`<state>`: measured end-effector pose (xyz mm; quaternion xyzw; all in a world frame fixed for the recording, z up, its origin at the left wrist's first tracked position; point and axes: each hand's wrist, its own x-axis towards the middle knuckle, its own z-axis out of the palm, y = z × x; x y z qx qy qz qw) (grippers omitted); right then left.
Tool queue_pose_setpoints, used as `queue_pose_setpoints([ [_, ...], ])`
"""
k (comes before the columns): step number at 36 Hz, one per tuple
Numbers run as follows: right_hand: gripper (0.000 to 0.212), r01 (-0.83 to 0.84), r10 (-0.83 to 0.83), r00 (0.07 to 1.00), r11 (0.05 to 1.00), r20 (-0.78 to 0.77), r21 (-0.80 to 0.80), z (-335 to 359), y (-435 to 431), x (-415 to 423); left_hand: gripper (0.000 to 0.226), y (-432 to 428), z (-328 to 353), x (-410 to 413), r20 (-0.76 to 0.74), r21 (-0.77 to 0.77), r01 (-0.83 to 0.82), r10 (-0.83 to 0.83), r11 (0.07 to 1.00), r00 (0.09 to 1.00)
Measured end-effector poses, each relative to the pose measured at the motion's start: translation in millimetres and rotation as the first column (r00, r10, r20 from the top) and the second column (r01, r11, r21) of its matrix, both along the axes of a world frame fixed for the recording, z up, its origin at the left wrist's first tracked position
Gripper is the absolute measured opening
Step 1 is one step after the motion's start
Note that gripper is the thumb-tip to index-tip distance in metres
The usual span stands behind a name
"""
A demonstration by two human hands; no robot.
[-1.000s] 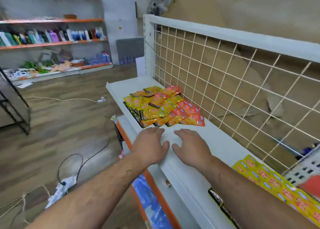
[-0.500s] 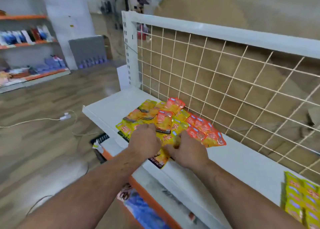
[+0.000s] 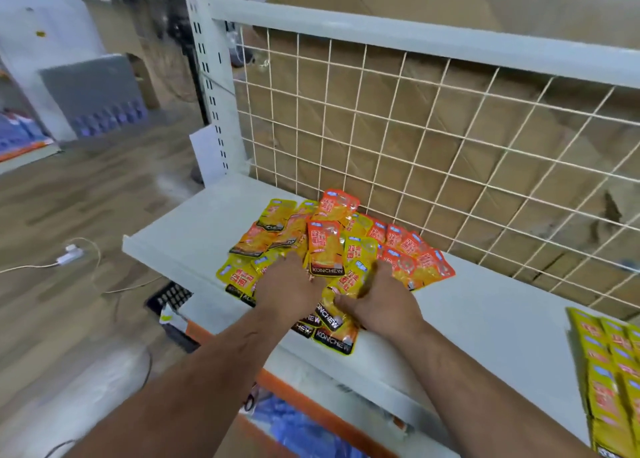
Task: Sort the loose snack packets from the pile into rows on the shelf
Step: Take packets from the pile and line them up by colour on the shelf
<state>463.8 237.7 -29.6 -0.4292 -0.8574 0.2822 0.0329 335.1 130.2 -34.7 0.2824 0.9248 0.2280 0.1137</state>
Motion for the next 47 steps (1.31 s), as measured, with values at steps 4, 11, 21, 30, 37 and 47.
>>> queue_pose_setpoints([
  [4, 0.085, 0.021, -0.022, 0.999, 0.999, -0.025, -0.048, -1, 4, 0, 0.033, 0, 1, -3, 0.037, 0.007, 0.001, -0.001, 1.000, 0.999],
  [11, 0.070, 0.054, -0.062, 0.994, 0.994, -0.085, -0.100, -1, 14, 3, 0.016, 0, 7, -3, 0.144, 0.100, -0.069, 0.054, 0.993, 0.988],
  [21, 0.076, 0.161, -0.212, 0.938, 0.967, -0.273, -0.196, 2, 20, 19, 0.015, -3, 21, 10, 0.206, 0.279, -0.220, 0.166, 0.935, 0.964],
  [30, 0.037, 0.025, -0.181, 0.914, 0.919, -0.364, -0.394, -3, 31, 44, 0.017, -13, 23, 52, 0.214, 0.306, -0.360, 0.305, 0.881, 0.928],
  [37, 0.042, -0.210, 0.014, 0.914, 0.872, -0.406, -0.442, 2, 34, 89, 0.016, -12, 25, 121, 0.348, 0.359, -0.451, 0.331, 0.817, 0.877],
  [47, 0.032, -0.206, -0.008, 0.916, 0.849, -0.402, -0.487, 7, 52, 179, 0.026, 9, 40, 223, 0.531, 0.443, -0.489, 0.219, 0.751, 0.818],
])
